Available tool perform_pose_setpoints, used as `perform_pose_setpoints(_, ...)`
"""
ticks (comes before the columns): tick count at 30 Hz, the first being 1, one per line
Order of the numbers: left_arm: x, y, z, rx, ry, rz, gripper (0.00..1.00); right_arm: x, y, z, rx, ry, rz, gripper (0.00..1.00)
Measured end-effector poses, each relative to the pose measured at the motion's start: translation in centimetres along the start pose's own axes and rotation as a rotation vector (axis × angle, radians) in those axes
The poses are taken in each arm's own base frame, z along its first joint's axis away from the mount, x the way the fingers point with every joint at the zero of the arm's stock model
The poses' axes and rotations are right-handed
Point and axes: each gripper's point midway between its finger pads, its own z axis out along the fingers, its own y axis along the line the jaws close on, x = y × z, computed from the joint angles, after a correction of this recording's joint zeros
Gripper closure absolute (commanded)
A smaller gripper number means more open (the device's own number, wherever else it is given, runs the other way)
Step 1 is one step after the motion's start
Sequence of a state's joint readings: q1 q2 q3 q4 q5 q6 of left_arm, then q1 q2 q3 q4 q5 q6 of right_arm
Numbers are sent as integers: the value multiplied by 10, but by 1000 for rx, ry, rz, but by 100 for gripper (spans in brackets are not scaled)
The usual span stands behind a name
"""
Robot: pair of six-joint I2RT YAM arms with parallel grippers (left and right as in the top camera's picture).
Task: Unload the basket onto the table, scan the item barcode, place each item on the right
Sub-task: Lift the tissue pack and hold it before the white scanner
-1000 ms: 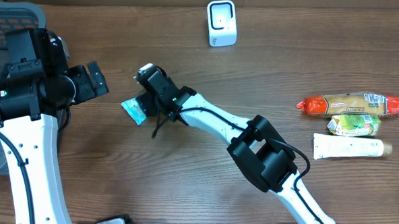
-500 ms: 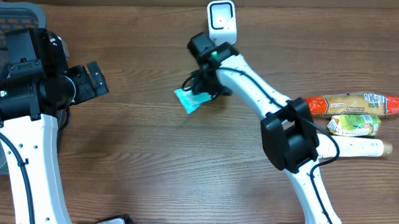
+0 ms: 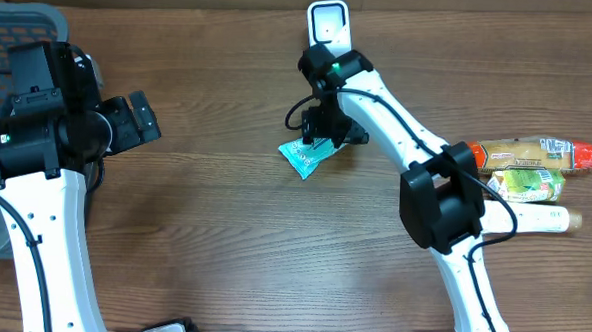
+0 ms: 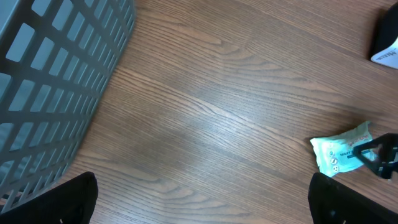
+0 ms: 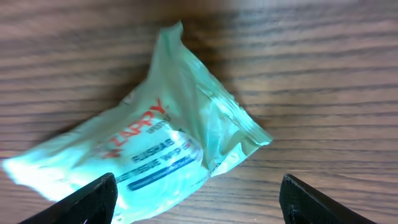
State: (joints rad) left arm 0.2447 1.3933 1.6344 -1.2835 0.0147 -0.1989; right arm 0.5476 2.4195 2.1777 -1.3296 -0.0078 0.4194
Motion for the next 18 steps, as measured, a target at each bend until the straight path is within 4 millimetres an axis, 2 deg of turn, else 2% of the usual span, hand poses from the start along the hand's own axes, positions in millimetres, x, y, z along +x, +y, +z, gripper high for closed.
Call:
perform_pose_setpoints(7,0,0,0,0,0,0,0,-23,34,-25,-176,-105,68,16)
perform_pose_setpoints(9,0,0,0,0,0,0,1,-21,39,-22,-182,-107,118,8)
perform_pose_setpoints(14,0,0,0,0,0,0,0,-4,40,3,-111,-90,257,7)
perform_pose_setpoints(18,0,0,0,0,0,0,0,0,44,17,-91,-109,318,7)
